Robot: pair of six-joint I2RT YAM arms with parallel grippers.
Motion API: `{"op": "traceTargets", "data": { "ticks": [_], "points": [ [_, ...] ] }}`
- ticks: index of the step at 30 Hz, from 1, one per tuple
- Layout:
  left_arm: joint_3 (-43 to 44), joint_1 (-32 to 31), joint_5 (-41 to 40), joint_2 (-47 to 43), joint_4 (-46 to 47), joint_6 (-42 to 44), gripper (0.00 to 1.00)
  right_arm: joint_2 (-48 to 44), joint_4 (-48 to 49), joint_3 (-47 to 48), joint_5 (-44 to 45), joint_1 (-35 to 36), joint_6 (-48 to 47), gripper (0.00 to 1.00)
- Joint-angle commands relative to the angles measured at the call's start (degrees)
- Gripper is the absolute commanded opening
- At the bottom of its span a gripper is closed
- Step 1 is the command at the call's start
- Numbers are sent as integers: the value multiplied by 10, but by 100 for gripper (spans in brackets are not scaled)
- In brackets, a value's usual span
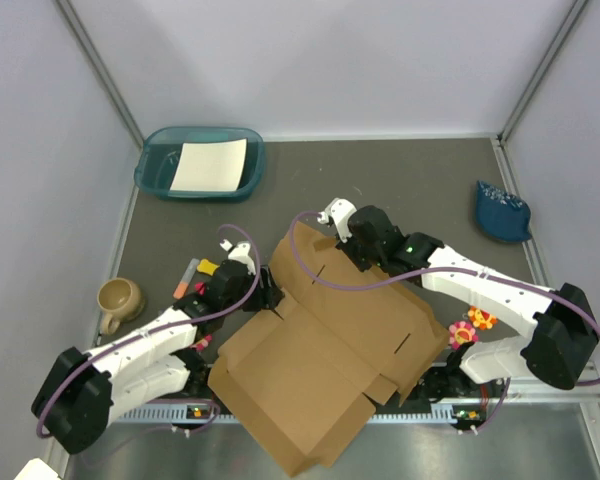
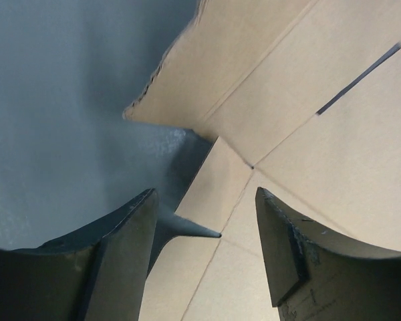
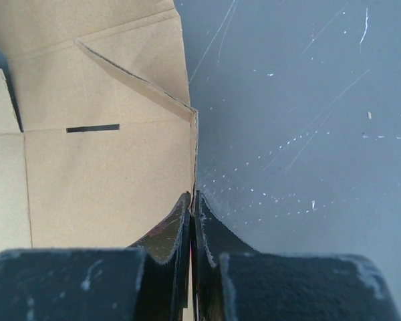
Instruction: Fold the paper box
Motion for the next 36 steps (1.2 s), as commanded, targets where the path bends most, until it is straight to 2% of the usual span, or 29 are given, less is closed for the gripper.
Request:
{"op": "traceTargets", "data": {
  "ticks": [1, 6, 12, 16, 17, 21, 24, 27, 28, 31, 32, 36],
  "points": [
    [-9, -3, 42, 34, 21, 1, 68, 0, -3, 29, -7, -4, -1, 0],
    [-16, -3, 49, 42, 56, 3, 68, 3, -10, 34, -14, -3, -4, 0],
    [-10, -3, 81, 72, 94, 12, 59, 7, -14, 41, -19, -4, -7, 0],
    [-7, -6, 106, 83, 133, 26, 42, 7, -15, 42, -18, -4, -7, 0],
    [-5, -8, 111, 84, 134, 29, 34, 7, -15, 43, -15, -4, -7, 0],
    [-10, -20, 122, 79, 154, 42, 19, 3, -17, 46, -11, -4, -9, 0],
    [-27, -42, 96, 51, 170, 57, 11, 1, -18, 49, -4, -4, -9, 0],
    [-41, -85, 42, 31, 198, 82, 8, 4, -21, 57, 9, -2, -8, 0],
    [-46, -119, 26, 28, 214, 102, 8, 7, -24, 60, 14, 1, -10, 0],
    [-89, -192, -42, 24, 323, 146, 7, 12, -35, 76, 26, 4, -14, 0],
    [-97, -204, -80, 29, 344, 149, 7, 15, -39, 82, 30, 8, -15, 0],
    [-87, -238, -148, 103, 399, 160, 6, 19, -49, 88, 48, 15, -23, 0]
  ]
}}
